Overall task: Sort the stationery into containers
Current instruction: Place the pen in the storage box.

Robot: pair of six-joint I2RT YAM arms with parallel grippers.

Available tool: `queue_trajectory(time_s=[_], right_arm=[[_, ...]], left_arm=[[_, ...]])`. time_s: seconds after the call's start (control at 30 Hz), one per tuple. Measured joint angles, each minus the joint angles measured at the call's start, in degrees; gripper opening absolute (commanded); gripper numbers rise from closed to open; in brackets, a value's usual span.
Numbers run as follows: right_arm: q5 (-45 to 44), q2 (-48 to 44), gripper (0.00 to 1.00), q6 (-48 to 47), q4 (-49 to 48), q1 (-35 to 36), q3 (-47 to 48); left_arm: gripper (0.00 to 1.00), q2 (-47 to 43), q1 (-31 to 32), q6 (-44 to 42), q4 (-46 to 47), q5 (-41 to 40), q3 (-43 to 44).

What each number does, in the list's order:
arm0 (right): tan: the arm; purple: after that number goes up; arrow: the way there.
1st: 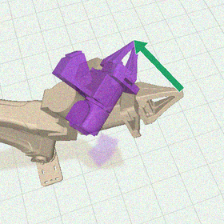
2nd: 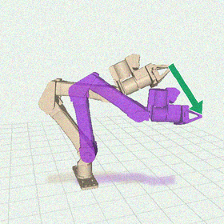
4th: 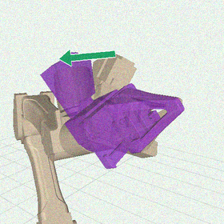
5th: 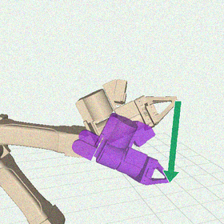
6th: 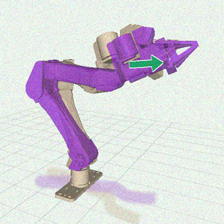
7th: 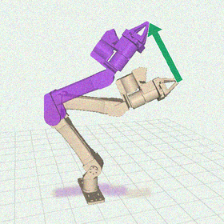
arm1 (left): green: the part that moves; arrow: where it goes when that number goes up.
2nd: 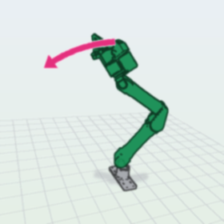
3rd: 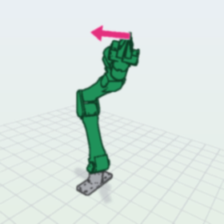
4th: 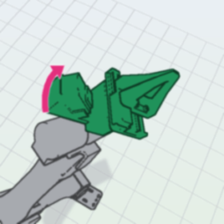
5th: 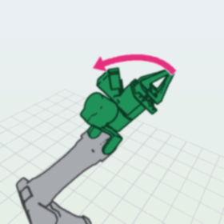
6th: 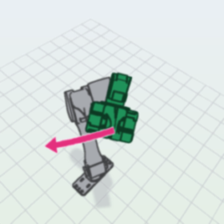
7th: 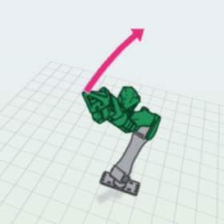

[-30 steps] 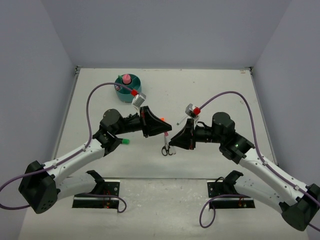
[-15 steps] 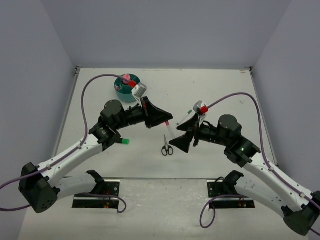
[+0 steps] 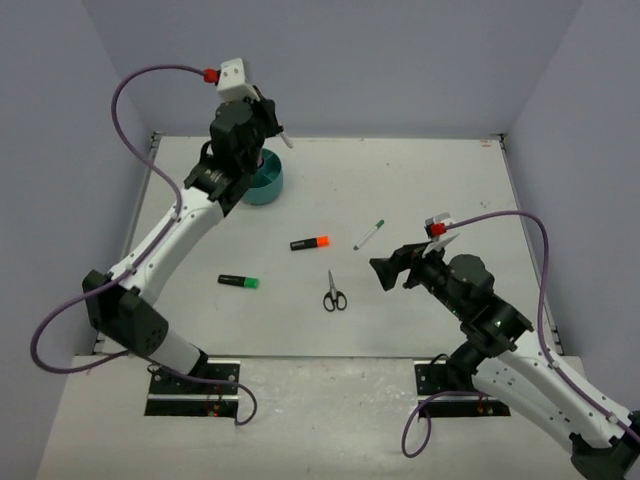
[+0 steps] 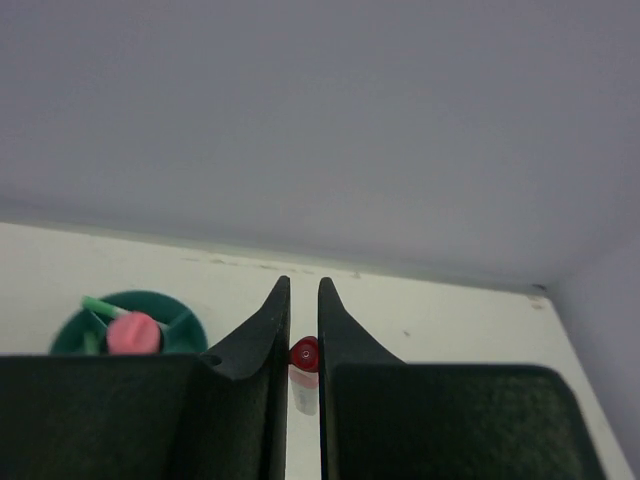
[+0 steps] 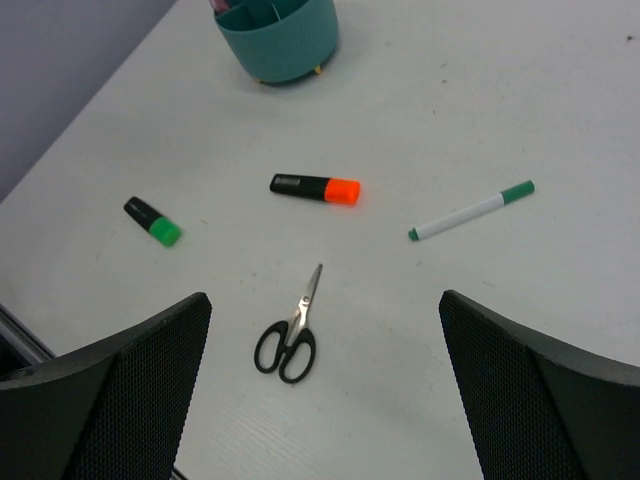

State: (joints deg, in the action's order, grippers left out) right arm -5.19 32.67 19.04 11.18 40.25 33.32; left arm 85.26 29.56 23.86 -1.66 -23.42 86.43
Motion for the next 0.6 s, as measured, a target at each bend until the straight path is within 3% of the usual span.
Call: queue_trajectory(time_s=[0.27, 0.4, 0.6], right_arm=[[2.98, 2.23, 0.99, -0.08, -0.72, -0.07, -2.12], [5.92, 4.14, 0.99, -0.19, -1.14, -0.07, -2.12], [8.53, 4.71, 0.99, -0.21, -1.53, -0.07, -2.12]], left_arm=[[0.00, 28.24, -12.85, -2.67, 0.51, -2.40, 20.18], [0.00, 35.50, -14.16, -3.08, 0.66, -1.84, 22.37], [0.00, 38.50, -15.49, -2.19, 1.79, -0.71, 21.30]])
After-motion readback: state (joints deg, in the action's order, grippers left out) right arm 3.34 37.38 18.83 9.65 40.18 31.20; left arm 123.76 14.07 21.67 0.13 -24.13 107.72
